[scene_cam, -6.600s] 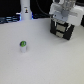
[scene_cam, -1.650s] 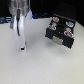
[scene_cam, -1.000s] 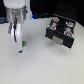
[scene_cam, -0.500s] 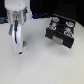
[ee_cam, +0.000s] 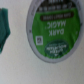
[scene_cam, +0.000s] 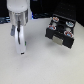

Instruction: Open the kcup holder, insert the kcup into the holder, and close the kcup holder

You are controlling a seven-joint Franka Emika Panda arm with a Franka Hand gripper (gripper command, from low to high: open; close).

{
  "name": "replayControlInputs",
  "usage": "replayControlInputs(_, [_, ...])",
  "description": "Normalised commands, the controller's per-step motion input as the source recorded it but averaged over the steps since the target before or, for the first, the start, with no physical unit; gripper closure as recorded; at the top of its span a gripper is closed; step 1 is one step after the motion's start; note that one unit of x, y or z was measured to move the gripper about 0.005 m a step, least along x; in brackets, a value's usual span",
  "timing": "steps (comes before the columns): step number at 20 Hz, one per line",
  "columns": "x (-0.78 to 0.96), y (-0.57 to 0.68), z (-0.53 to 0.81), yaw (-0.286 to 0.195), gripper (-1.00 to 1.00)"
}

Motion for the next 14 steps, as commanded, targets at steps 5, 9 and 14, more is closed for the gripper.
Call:
replayControlInputs(5, [-0.05, 0.0, -0.09, -0.081, -1.0])
replayControlInputs(9, [-0.01, -0.01, -0.05, -0.006, 1.0])
replayControlInputs(14, [-0.02, 0.0, -0.04, -0.028, 1.0])
